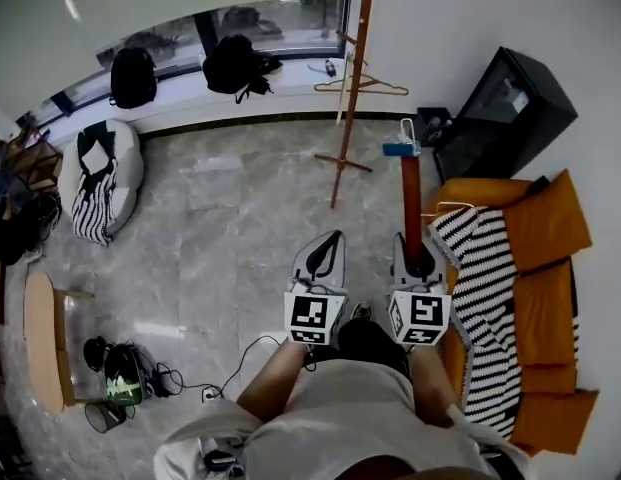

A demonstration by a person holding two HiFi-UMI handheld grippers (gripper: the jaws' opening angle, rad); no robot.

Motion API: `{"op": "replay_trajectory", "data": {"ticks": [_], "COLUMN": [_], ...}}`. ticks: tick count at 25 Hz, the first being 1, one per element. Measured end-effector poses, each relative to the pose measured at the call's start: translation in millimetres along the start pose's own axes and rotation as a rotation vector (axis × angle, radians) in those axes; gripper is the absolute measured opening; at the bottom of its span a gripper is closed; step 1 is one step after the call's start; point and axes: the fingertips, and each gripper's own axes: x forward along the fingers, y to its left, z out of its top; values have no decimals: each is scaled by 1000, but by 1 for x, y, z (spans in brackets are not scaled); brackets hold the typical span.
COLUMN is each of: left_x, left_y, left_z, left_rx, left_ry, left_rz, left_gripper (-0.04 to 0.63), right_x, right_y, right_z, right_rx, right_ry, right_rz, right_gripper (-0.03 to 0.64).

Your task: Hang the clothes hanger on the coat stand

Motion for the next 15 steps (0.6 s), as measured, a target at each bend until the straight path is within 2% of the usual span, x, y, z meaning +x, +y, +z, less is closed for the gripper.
{"op": "replay_trajectory", "data": {"ticks": [4, 15], "left_x": [30, 136], "left_y": [-2, 13], "left_z": [-8, 2], "left_rx": [8, 56], "left_ry": [12, 31], "left_rz": [-12, -19], "left_gripper": [9, 9], "right_x": [19, 105], "right_y": [-21, -78], "right_z": [-7, 2], "right_rx": [1, 28], "right_ry": [5, -10], "right_rz": [-11, 3], "right_gripper": [92, 92]}}
